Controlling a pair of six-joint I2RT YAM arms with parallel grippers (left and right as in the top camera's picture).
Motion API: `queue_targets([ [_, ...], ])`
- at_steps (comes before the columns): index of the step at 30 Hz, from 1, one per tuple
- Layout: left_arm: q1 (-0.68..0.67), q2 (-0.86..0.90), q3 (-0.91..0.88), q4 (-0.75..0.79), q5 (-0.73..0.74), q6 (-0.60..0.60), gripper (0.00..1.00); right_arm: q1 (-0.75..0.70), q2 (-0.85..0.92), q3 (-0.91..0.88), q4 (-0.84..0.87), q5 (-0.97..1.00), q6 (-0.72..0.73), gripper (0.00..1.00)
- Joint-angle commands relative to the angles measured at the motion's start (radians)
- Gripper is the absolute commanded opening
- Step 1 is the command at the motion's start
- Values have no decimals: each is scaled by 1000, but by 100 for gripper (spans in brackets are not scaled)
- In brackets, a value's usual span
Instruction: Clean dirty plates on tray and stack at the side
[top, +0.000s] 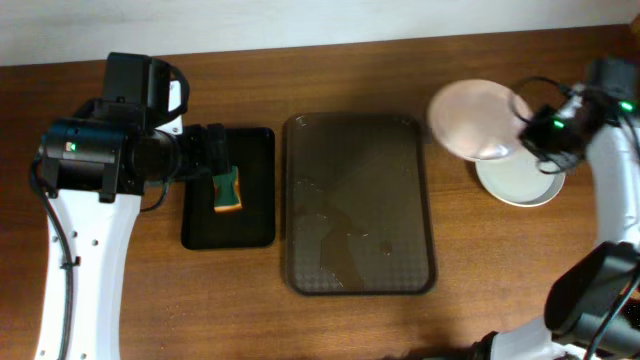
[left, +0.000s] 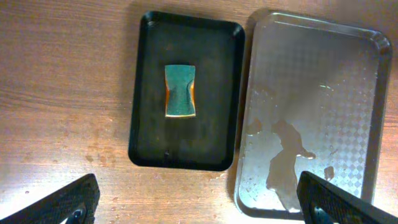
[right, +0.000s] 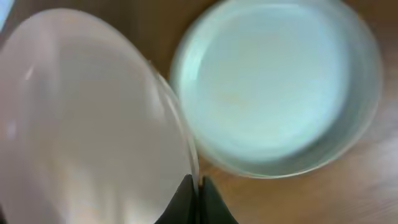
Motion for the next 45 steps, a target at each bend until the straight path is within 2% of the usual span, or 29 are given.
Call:
queue_targets([
  [1,-2,-6,2,1,7,12,100,-163,42,-103,64,-31,14,4],
  [4,-2,-6,2,1,7,12,100,-230,46,-183,185,-30,6,4],
  [7,-2,-6,2,1,7,12,100,-213,46,-190,209,-27,-45,6],
  [8,-2,-6,2,1,7,12,100,-202,46,-190,209,-9,-47,37],
  [9,-2,-6,2,1,7,12,100,-200,45,-189,208,-5,-46,52],
  [10,-2,-6,2,1,7,12,100,-200,38,-180,204,-60,-32,55],
  [14,-2,-6,2,1,7,12,100,-140,-92,-147,162,-257,-98,55],
  [16,-2,-6,2,2,7,12,100,-36,-213,-147,122,-311,-150,55],
  [19,-2,-6,2,1,7,12,100,206,-384,-148,58,-310,-236,57],
  [20,-2,-6,2,1,7,12,100,299,-435,-148,46,-308,-242,73],
  [21,-2,-6,2,2,7,12,100,414,-484,-148,46,-304,-241,98],
  [24,-2,-6,2,1,7,12,100,640,-509,-148,43,-282,-256,98],
  [25,-2,-6,2,1,7,12,100,663,-510,-148,29,-214,-311,98],
  [27,-2,-6,2,1,7,12,100,637,-551,-147,-20,-213,-339,98],
  [30,-2,-6,2,1,7,12,100,600,-709,-148,-90,-197,-512,98],
  [32,-2,-6,2,1,7,12,100,602,-859,-177,-108,-48,-542,98],
  [34,-2,-6,2,1,7,12,100,597,-991,-286,-56,69,-542,98],
  [35,-2,-6,2,1,7,12,100,577,-1083,-403,22,100,-542,98],
  [37,-2,-6,2,1,7,12,100,555,-1246,-658,200,109,-541,98],
  [40,-2,-6,2,1,7,12,100,555,-1453,-949,367,110,-542,98],
  [45,-2,-6,2,1,7,12,100,555,-1724,-1268,587,109,-541,98],
])
